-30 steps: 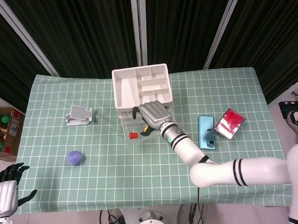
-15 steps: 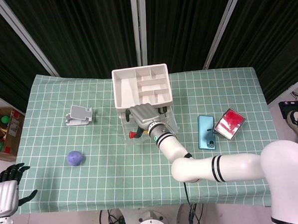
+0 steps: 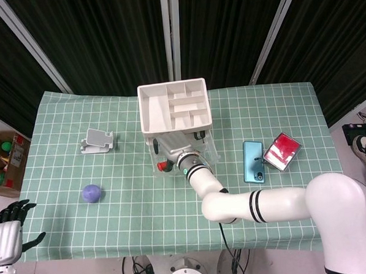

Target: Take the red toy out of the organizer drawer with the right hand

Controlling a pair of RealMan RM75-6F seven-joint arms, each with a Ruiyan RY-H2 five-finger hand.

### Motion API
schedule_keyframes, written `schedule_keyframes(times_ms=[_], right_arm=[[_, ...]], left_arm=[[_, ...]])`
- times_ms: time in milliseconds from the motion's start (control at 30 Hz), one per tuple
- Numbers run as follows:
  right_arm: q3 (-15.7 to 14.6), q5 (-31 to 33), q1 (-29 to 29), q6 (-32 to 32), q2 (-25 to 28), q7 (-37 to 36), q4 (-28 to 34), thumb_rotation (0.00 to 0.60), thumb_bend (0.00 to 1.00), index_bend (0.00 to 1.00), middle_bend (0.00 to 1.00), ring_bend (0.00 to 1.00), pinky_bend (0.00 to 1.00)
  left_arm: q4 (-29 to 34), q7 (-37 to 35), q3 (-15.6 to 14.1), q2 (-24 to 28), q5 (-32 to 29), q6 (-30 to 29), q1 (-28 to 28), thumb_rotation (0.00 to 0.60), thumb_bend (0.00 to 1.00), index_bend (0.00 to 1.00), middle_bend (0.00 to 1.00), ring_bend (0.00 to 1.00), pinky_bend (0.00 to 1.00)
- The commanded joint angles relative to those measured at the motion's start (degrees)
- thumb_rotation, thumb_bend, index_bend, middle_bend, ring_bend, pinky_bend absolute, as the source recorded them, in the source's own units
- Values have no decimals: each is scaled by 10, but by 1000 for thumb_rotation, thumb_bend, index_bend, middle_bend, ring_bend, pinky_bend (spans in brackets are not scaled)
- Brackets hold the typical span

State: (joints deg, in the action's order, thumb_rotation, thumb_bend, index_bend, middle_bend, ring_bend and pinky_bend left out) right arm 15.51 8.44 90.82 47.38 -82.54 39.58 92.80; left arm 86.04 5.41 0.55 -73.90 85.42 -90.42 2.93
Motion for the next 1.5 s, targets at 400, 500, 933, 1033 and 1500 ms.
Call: schedule_keyframes(times_ms=[400,500,933,1033,1500], right_arm=[[-2,0,7,11,-33,7,-36,600,115,554,912,943,992],[1,-7,3,23,-36,4,-36,600,178,636,916,946,994],[27,-114,-60,79,30,-45,88,600,226,737,924,954,1000],[25,-188,-107,106,82,-76,175,600,226,738,924,954,1000],[-148,-615,-351,118,113,-192,252,600,234,727,924,954,1000]], left_arm=[[-6,-6,2,-1,0,0,0,600,3,276,189,144,206],[-8,-9,2,-2,0,-1,1,600,3,276,188,145,206],[-16,-17,1,-5,5,-7,3,600,3,276,189,144,207],[-16,-17,2,-4,8,-11,3,600,3,276,188,145,207],[-1,2,4,-6,23,-10,-7,600,3,276,189,145,207]])
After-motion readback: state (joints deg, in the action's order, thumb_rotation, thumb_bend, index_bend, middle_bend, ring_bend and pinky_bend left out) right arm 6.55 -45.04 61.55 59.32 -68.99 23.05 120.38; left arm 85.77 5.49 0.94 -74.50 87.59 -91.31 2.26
